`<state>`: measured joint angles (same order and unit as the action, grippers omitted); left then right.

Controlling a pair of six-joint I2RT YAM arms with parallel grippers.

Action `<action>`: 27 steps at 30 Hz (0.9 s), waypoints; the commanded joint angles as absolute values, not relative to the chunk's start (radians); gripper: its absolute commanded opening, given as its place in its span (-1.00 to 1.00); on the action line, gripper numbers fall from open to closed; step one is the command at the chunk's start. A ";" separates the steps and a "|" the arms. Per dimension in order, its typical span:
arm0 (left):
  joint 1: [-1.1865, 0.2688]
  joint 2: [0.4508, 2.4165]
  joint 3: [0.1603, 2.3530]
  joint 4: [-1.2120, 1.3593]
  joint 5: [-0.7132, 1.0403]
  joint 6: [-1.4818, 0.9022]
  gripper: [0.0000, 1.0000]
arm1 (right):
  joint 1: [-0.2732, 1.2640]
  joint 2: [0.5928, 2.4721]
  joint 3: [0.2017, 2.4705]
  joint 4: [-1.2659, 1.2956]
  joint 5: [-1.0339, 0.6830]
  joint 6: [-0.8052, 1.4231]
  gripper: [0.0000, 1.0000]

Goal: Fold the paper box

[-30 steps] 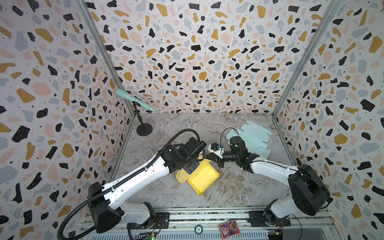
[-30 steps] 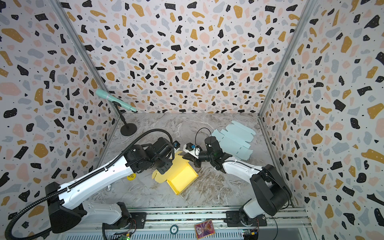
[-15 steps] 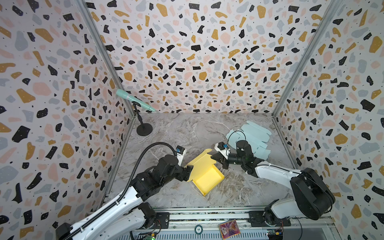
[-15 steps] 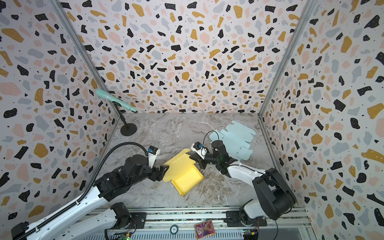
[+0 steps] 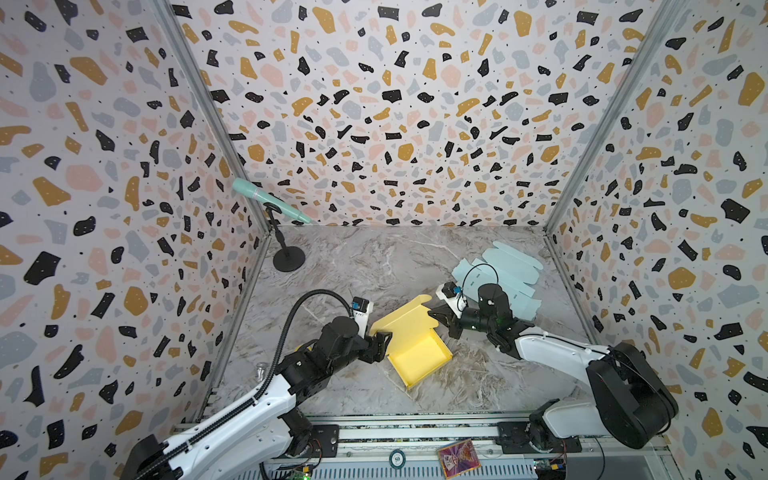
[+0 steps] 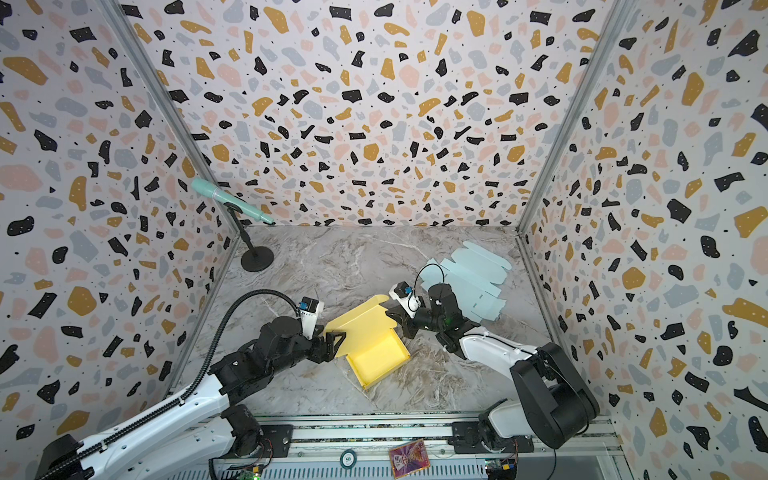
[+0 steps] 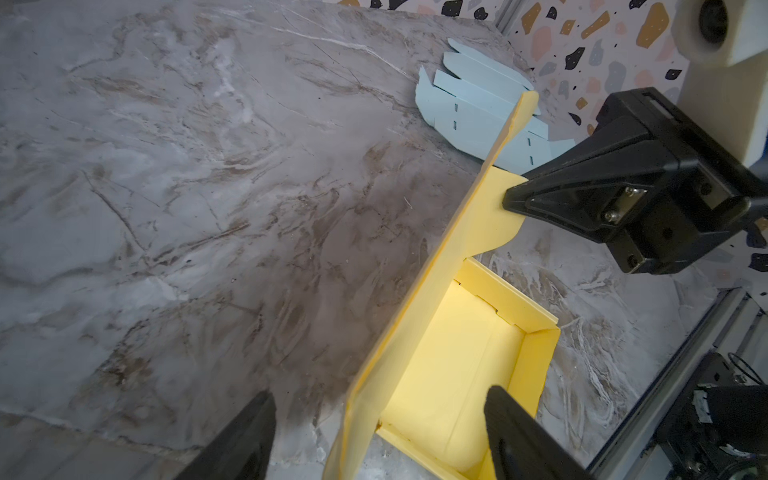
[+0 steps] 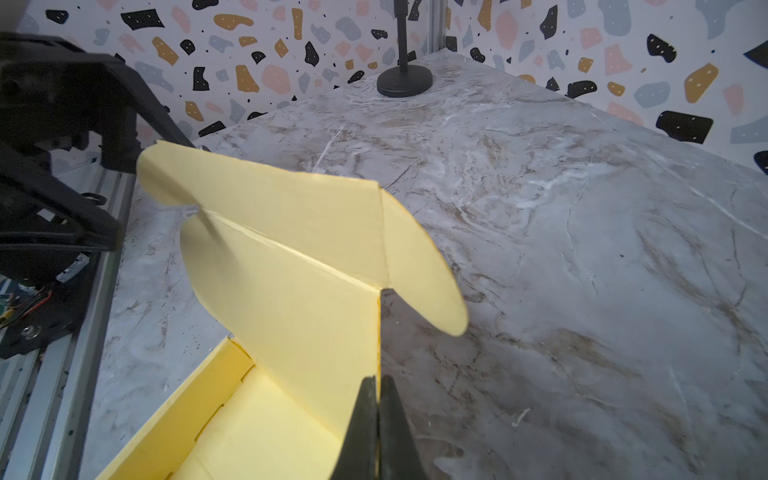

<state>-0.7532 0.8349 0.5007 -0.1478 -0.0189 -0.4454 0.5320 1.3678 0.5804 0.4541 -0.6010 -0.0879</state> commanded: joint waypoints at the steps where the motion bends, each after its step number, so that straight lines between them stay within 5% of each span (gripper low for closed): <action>1: -0.750 0.837 0.471 -0.076 0.035 -0.464 0.45 | 0.526 1.333 0.558 0.477 -0.567 -0.052 -1.00; 13: -0.749 0.868 0.446 -0.054 -0.015 -0.462 0.13 | 0.524 1.324 0.547 0.485 -0.563 -0.044 -1.00; 27: -0.750 0.862 0.430 -0.066 -0.015 -0.472 -0.51 | 0.517 1.322 0.545 0.488 -0.545 -0.034 -1.00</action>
<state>-0.7532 0.8738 0.4484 -0.0879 -0.0093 -0.4686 0.5209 1.3521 0.5480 0.4728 -0.5491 -0.0452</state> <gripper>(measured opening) 0.259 0.053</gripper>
